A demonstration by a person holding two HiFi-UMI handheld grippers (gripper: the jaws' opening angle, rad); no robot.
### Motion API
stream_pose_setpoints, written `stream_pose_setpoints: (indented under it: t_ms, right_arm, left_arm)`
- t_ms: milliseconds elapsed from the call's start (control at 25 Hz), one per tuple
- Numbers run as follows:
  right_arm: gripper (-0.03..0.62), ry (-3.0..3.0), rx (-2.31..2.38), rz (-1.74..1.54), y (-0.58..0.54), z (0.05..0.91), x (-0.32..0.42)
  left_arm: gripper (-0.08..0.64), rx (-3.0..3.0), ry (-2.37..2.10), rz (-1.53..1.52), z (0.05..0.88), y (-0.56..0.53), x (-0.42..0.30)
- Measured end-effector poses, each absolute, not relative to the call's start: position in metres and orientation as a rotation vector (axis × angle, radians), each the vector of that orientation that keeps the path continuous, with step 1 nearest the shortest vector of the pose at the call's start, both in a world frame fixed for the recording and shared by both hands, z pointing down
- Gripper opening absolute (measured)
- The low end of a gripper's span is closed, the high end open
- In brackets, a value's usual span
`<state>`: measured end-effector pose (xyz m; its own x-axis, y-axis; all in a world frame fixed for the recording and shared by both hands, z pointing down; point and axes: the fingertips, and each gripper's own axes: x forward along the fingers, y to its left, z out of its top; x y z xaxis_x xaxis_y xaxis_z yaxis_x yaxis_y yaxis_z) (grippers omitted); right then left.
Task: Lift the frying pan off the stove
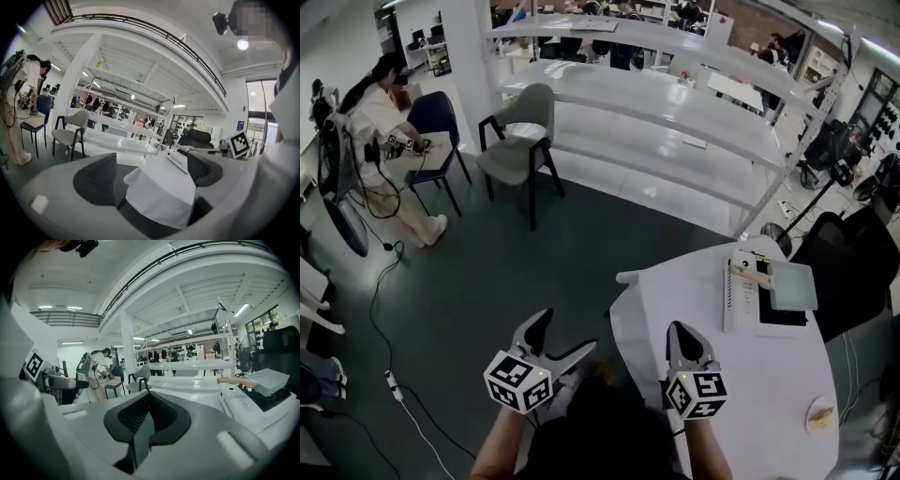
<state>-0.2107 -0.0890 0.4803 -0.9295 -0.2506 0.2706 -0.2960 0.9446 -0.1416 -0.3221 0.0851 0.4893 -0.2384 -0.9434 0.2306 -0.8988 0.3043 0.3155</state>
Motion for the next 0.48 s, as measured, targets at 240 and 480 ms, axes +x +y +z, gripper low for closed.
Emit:
stream_pose_setpoints:
  t_ms: [240, 480]
  right_arm:
    - [0.006, -2.851, 0.492, 0.257, -0.145, 0.476, -0.265]
    - [0.006, -2.826, 0.569, 0.294, -0.196, 0.486, -0.287]
  left_arm:
    - [0.521, 1.684, -2.191, -0.154, 0.487, 0.033, -0.388]
    - [0.522, 1.712, -2.152, -0.130, 0.491, -0.016, -0.420]
